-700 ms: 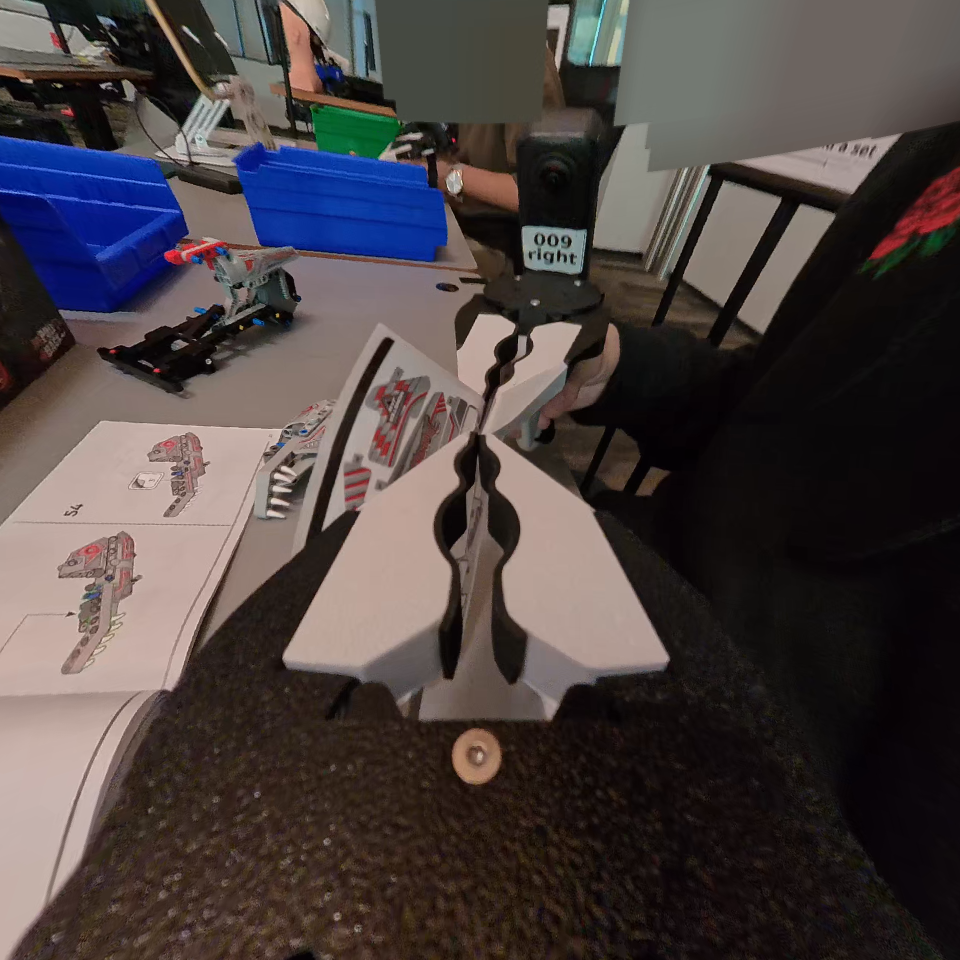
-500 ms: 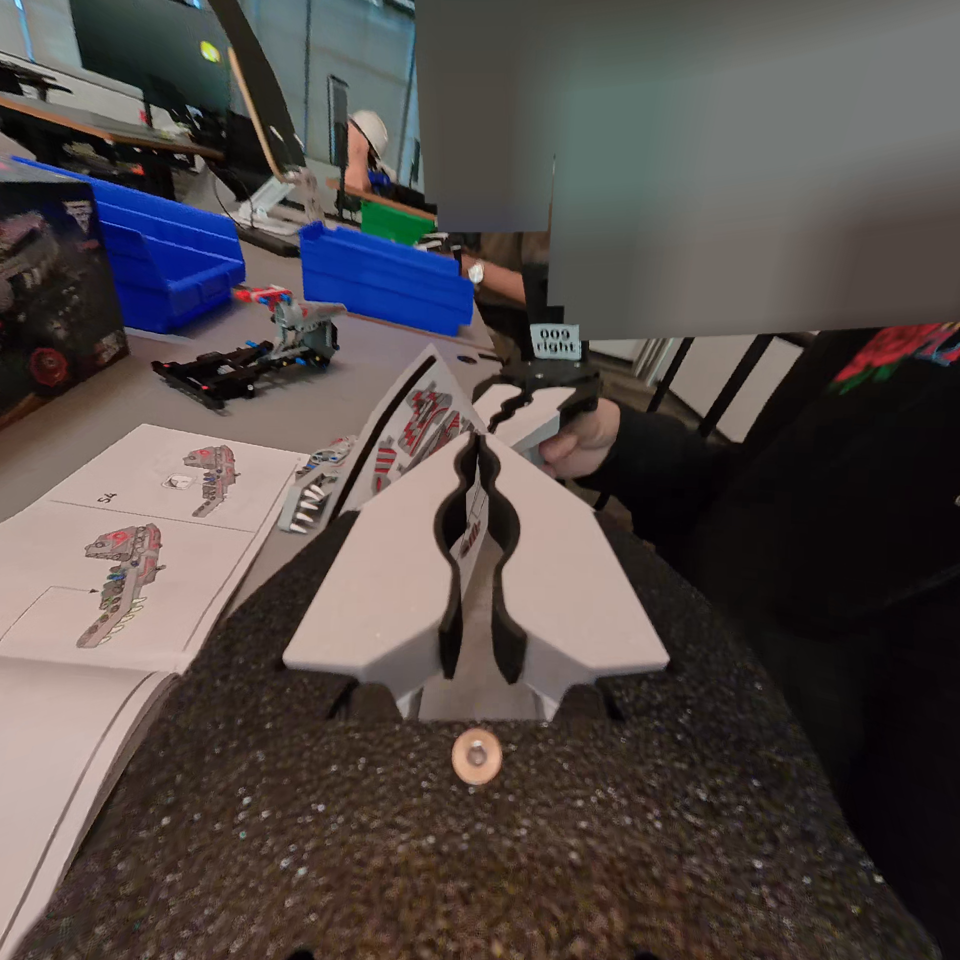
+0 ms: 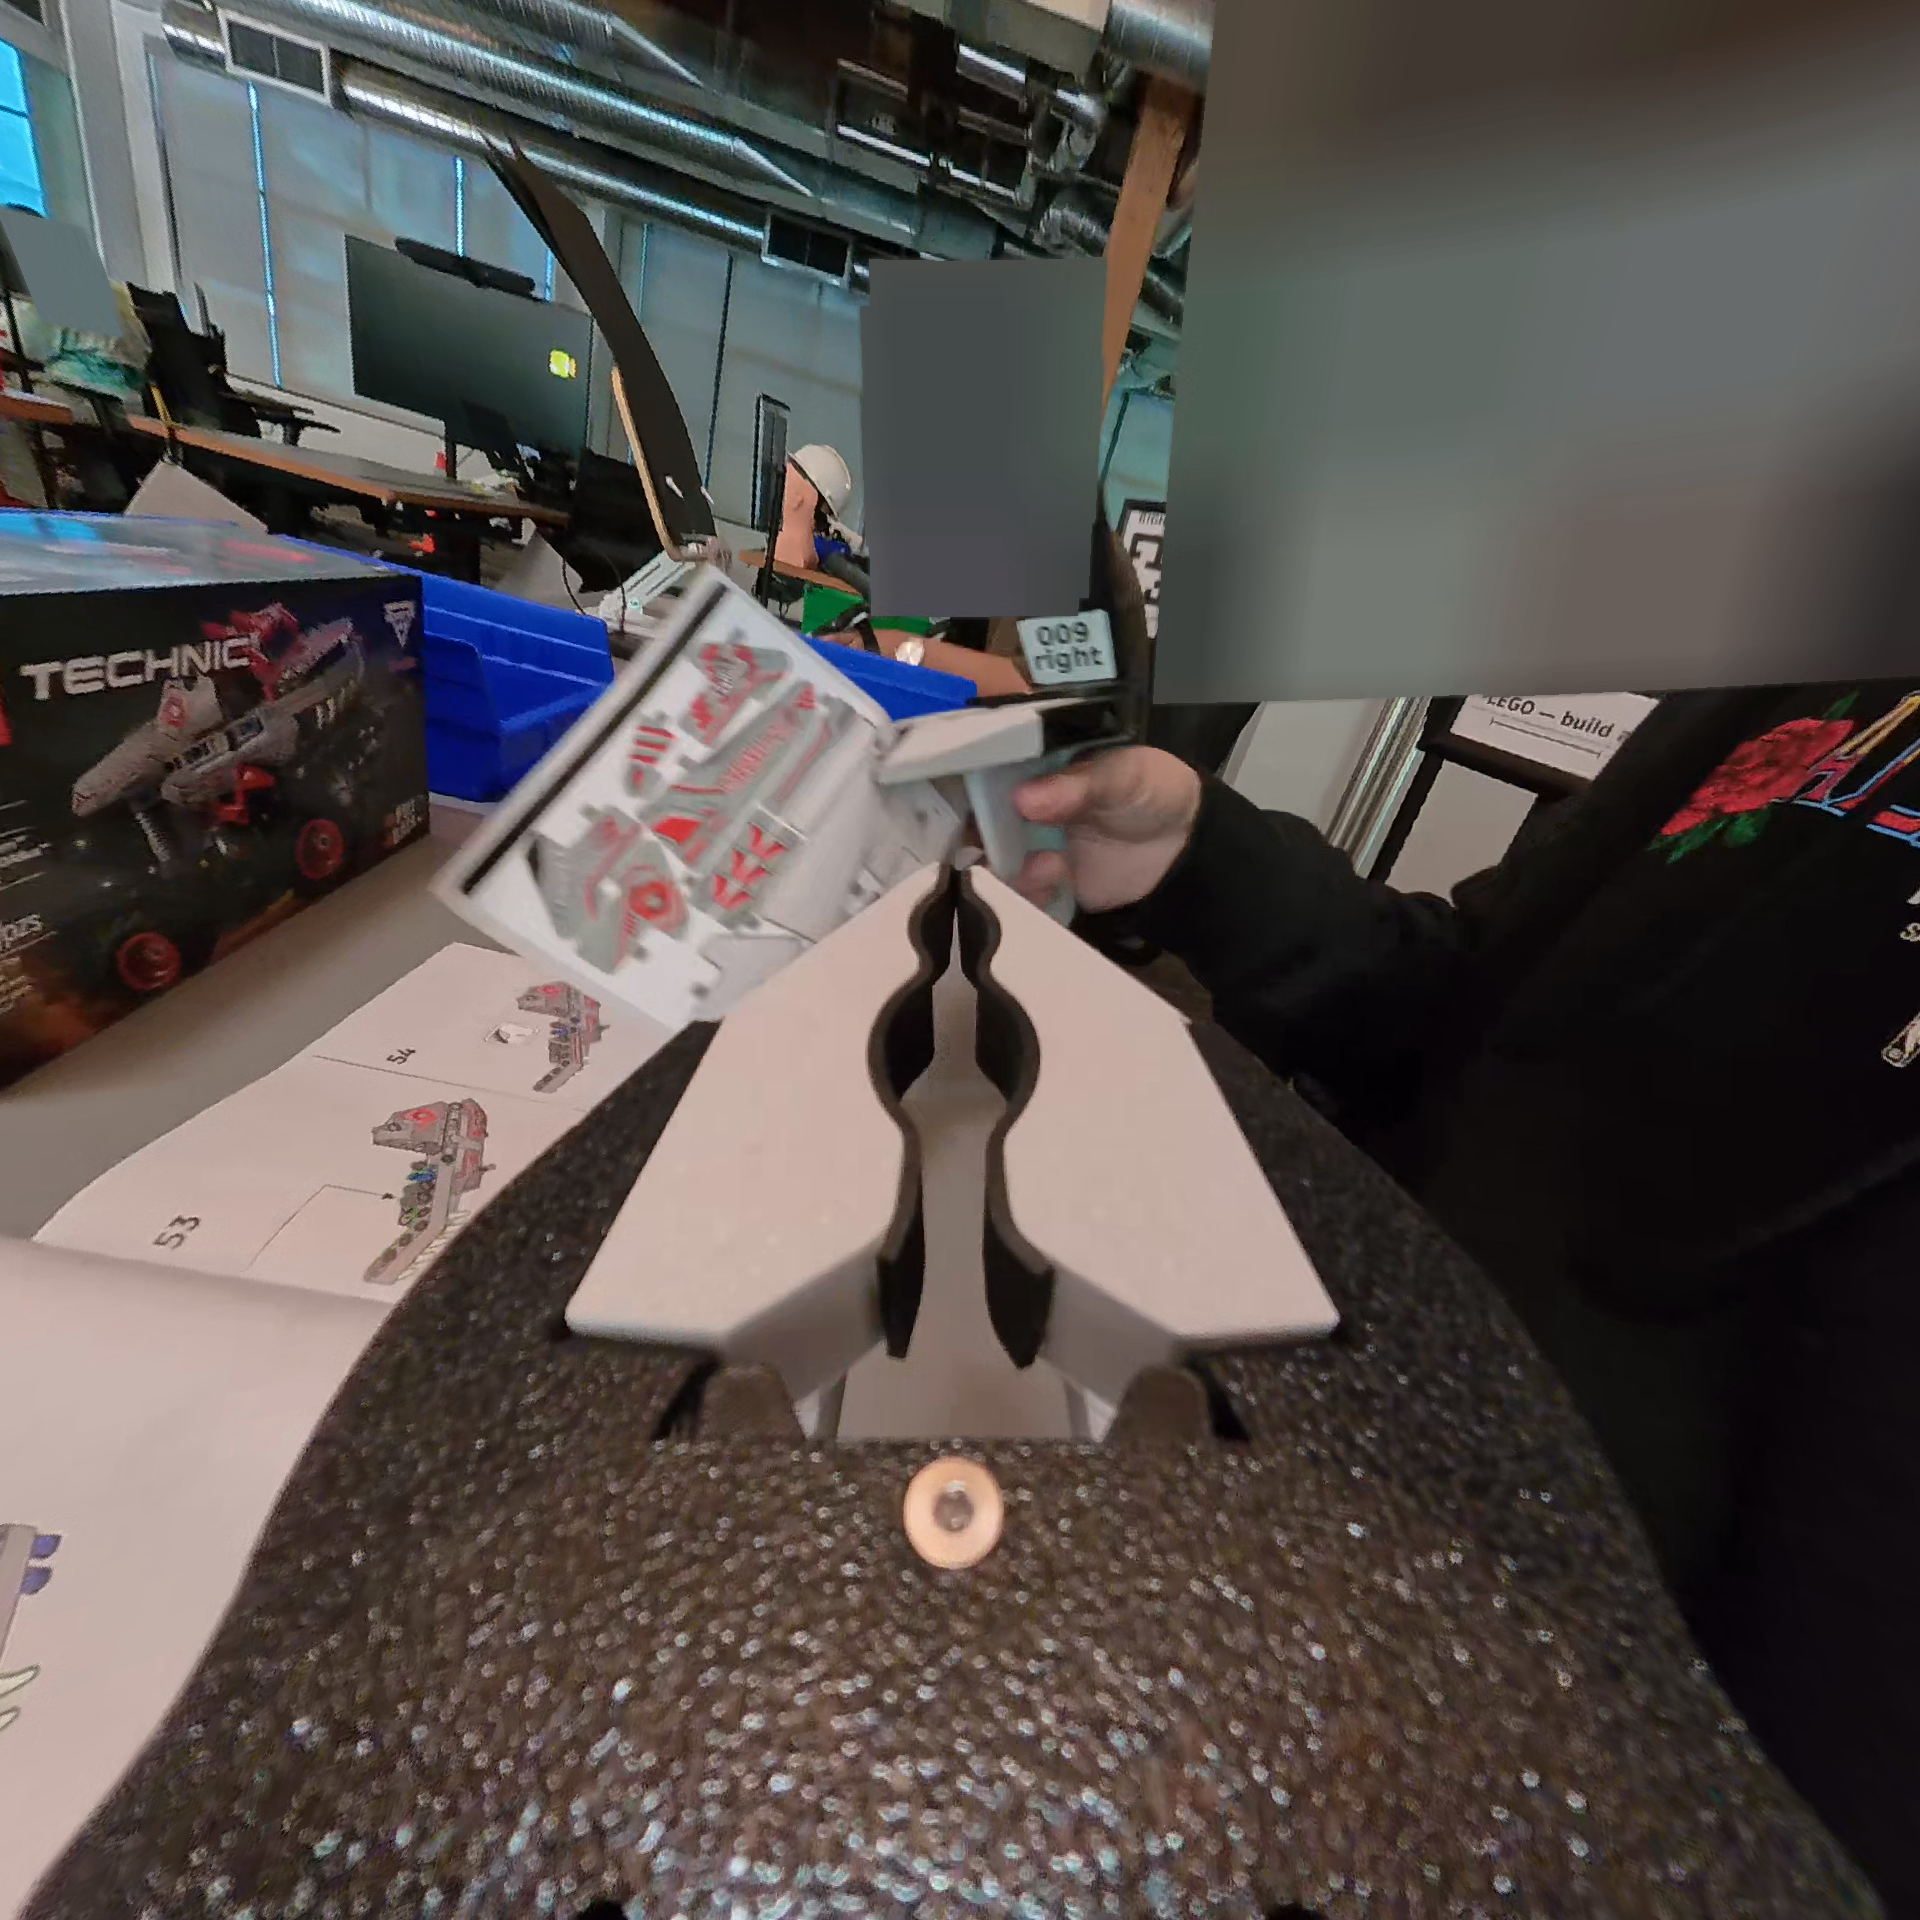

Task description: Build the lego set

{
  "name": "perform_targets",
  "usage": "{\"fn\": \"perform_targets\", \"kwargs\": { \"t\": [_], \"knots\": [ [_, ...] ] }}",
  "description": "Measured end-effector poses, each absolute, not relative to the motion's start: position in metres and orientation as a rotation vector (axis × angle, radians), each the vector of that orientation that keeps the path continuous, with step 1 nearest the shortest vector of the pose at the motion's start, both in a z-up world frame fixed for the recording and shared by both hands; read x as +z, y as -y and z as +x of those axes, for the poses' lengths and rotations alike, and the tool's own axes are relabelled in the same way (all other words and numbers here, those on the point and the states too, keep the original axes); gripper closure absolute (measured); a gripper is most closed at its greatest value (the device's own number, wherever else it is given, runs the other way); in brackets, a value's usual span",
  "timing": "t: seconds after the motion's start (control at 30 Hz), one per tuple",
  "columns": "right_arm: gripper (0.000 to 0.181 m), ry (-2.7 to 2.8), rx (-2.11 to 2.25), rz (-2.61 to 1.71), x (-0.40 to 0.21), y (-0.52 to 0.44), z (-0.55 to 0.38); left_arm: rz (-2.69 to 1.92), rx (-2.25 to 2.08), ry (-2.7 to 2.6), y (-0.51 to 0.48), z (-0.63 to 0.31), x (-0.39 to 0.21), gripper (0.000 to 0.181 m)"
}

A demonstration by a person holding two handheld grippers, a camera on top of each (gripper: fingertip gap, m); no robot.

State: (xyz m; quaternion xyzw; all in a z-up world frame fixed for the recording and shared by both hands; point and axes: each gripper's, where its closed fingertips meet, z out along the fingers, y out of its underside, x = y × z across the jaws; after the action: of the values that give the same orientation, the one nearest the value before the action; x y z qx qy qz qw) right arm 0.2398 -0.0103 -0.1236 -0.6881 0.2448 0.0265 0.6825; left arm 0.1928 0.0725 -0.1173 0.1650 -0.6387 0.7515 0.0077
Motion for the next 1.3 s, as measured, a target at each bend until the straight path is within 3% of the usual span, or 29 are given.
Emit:
{"fn": "perform_targets", "kwargs": {
  "t": [0.3, 0.7, 1.0, 1.3],
  "knots": [
    [0.181, -0.483, 0.310, -1.285, -0.072, -0.057, 0.300, 0.559, 2.496, 1.992, -0.112, 0.197, -0.104, 0.181],
    [0.181, -0.388, 0.321, -1.288, -0.067, -0.119, 0.298, 0.589, 2.648, 2.027, -0.165, 0.197, -0.088, 0.181],
    [0.181, -0.908, 0.166, -1.292, -0.137, -0.144, 0.391, 0.638, 2.685, 1.985, -0.182, 0.198, -0.085, 0.181],
    [0.181, -0.929, 0.259, -1.274, -0.146, -0.190, 0.419, 0.643, 2.677, 2.004, -0.183, 0.198, -0.087, 0.181]
  ]
}}
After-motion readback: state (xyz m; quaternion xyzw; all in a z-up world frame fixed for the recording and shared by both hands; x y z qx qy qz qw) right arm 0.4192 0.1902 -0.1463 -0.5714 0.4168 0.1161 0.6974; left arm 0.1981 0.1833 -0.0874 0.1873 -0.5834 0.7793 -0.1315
